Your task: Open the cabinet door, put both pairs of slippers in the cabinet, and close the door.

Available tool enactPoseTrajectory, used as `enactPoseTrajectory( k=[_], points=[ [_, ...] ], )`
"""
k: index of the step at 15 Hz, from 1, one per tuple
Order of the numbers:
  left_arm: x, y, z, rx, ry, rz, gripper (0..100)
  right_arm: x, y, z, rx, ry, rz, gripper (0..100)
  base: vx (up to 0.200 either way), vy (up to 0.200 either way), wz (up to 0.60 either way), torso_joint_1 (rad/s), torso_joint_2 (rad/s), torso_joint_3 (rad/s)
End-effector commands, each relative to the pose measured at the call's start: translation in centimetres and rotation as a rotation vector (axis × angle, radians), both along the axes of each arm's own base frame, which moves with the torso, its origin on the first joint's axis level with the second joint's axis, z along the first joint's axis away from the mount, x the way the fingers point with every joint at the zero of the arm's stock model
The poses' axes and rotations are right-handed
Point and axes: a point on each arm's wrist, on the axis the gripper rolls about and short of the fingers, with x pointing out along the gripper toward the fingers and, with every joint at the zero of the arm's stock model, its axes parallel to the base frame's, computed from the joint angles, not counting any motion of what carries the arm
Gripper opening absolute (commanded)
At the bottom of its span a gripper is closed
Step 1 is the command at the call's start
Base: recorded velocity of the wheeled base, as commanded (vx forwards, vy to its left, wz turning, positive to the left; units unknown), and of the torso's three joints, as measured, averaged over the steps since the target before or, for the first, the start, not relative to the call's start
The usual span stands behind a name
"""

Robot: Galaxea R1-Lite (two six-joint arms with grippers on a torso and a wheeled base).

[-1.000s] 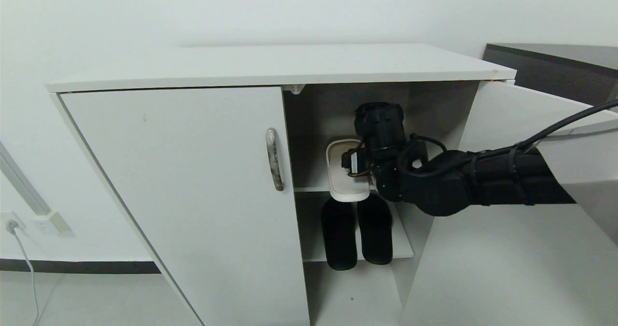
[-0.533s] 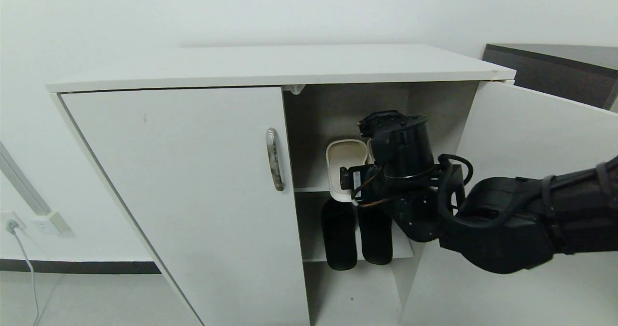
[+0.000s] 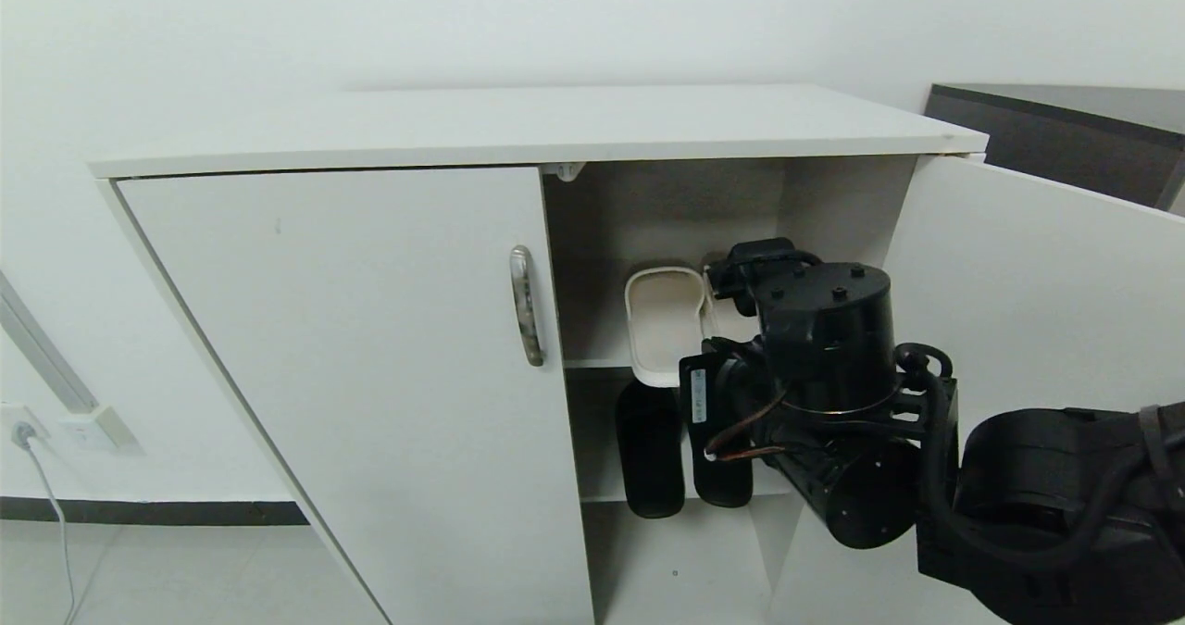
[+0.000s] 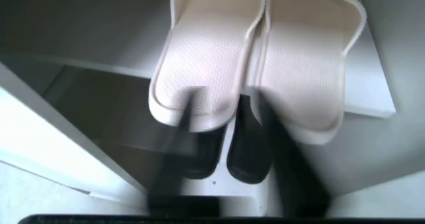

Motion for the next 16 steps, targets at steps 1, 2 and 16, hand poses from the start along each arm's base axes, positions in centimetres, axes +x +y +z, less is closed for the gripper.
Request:
enactPoseTrajectory(
  k=[1, 2, 16],
  points=[
    [0.01, 0.00, -0.01, 0.000, 0.001, 0.000, 0, -0.33, 0.06, -0.08, -0.003, 0.002, 0.008, 0, 0.000, 0.000, 0.00, 0.000, 0.00, 0.000],
    [0.01, 0.00, -0.01, 0.000, 0.001, 0.000, 0, -0.38, 0.08, -0.12, -0.006, 0.002, 0.009, 0, 0.000, 0.000, 0.00, 0.000, 0.00, 0.000],
    [0.01, 0.00, -0.01, -0.001, 0.001, 0.000, 0, -1.00, 0.75, -0.64, -0.019, 0.011, 0.032, 0, -0.129, 0.000, 0.00, 0.003, 0.00, 0.002]
  ],
)
